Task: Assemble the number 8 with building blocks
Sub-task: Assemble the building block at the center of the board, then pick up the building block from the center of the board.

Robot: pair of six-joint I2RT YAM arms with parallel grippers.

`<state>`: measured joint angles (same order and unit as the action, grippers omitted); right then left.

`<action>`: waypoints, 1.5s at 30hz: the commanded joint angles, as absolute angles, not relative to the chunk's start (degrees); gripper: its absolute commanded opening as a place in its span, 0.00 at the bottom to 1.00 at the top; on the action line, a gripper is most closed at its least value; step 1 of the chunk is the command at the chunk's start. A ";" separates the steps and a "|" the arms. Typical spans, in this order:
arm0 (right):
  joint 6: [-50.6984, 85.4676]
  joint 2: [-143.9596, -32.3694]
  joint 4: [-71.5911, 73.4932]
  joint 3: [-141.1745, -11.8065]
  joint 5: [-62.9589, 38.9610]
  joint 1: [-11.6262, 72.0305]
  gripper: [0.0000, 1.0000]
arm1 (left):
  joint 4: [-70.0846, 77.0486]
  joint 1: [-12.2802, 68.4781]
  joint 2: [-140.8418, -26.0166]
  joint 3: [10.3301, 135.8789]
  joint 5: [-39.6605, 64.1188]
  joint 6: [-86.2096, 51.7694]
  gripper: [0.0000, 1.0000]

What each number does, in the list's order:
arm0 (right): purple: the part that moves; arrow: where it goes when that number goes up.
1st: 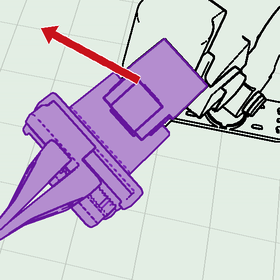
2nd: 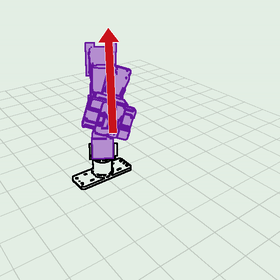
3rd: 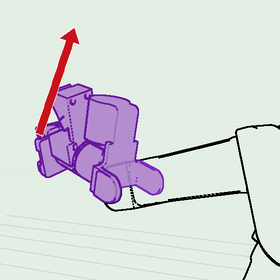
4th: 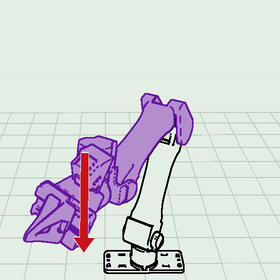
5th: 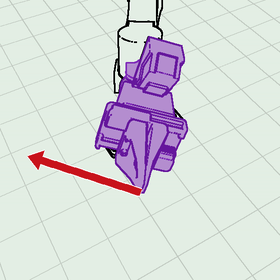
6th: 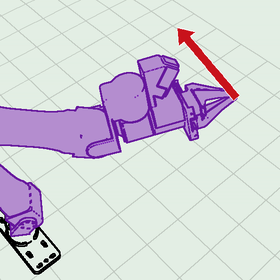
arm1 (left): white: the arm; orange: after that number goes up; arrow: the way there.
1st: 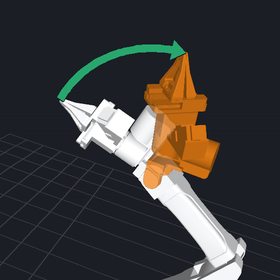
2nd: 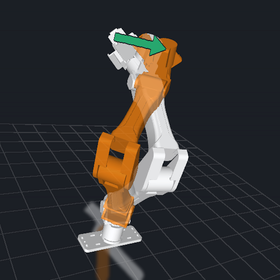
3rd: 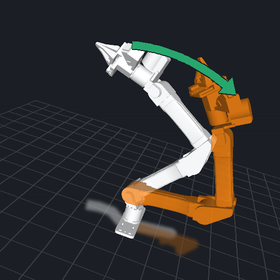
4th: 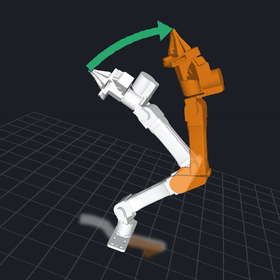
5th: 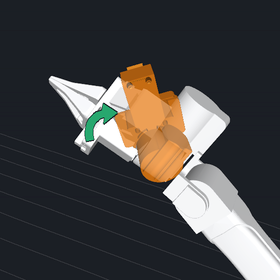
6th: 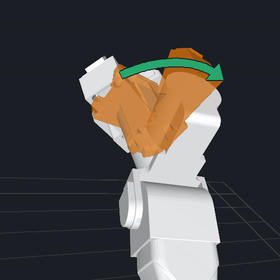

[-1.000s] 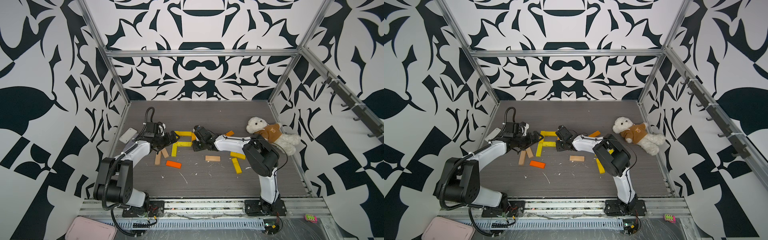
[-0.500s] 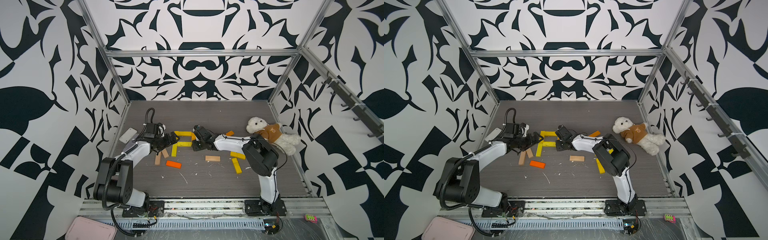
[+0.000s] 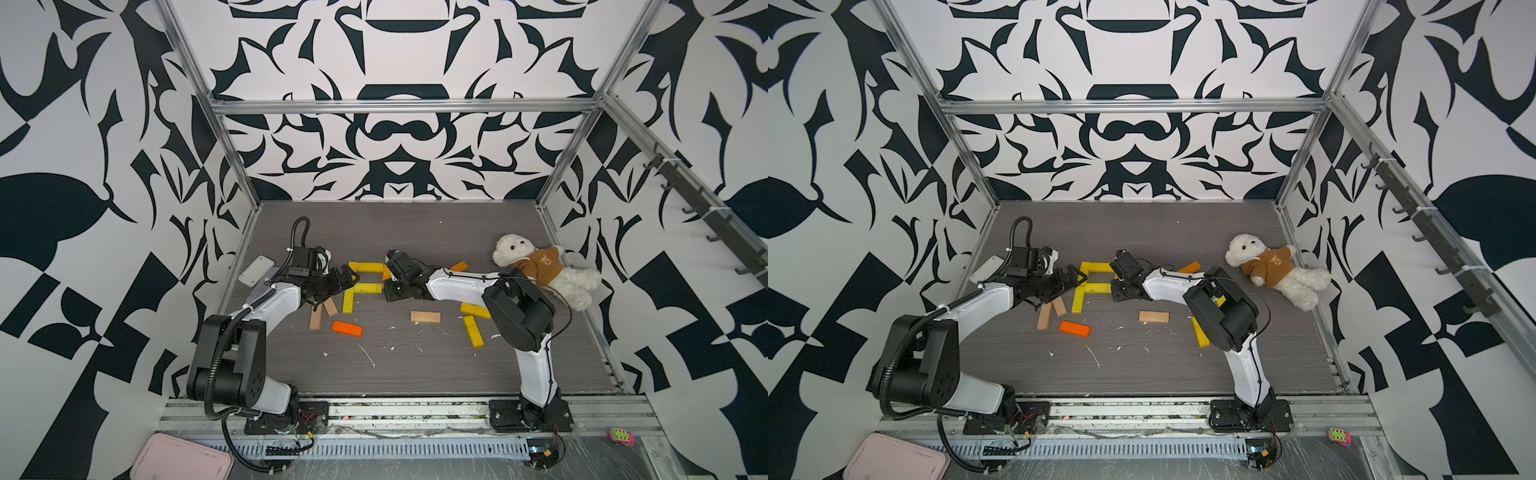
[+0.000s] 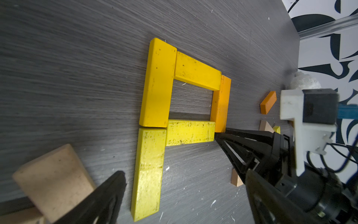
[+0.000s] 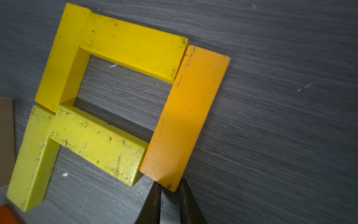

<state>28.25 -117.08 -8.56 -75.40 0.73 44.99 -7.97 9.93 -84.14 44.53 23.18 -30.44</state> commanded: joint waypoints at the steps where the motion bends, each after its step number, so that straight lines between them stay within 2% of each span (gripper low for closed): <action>1: 27.30 -116.65 -8.92 -77.14 1.77 44.77 0.21 | -8.70 10.10 -83.05 44.08 22.77 -30.07 0.99; 10: 26.09 -111.65 -6.81 -73.01 0.28 45.78 0.33 | -17.14 10.16 -80.19 45.27 16.24 -29.45 0.99; 18: 25.04 -105.49 -4.61 -68.05 -0.26 49.09 0.35 | -26.94 11.95 -77.71 45.09 5.91 -29.70 1.00; 30: 24.17 -98.32 -3.03 -61.64 1.29 50.65 0.36 | -29.69 14.35 -82.06 47.19 3.89 -33.18 0.86; 33: 23.89 -97.75 -3.09 -61.28 1.74 50.71 0.36 | -29.61 14.60 -83.61 47.75 3.65 -33.72 0.86; 40: 23.78 -98.08 -2.37 -60.83 2.11 50.71 0.36 | -29.44 14.79 -86.37 48.70 2.97 -33.97 0.74; 45: 23.91 -98.01 -2.05 -60.64 2.26 50.67 0.36 | -29.49 14.82 -87.53 48.95 0.73 -33.36 0.71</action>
<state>24.45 -99.48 -3.68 -60.60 1.15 50.72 -28.16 14.66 -86.74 47.13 2.74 -33.23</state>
